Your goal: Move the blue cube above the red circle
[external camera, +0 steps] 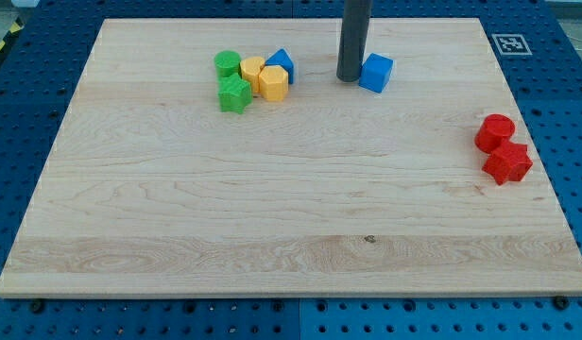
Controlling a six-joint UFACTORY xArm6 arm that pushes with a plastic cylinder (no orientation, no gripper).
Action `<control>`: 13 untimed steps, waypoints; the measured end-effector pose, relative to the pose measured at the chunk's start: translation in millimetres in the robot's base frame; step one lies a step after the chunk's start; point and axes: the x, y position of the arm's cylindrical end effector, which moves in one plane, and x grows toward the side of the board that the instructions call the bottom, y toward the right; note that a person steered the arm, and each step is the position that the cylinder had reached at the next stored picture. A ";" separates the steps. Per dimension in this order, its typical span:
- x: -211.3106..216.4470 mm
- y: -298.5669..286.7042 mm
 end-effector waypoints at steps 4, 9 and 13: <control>-26.3 34.6; 4.9 12.0; 26.5 71.4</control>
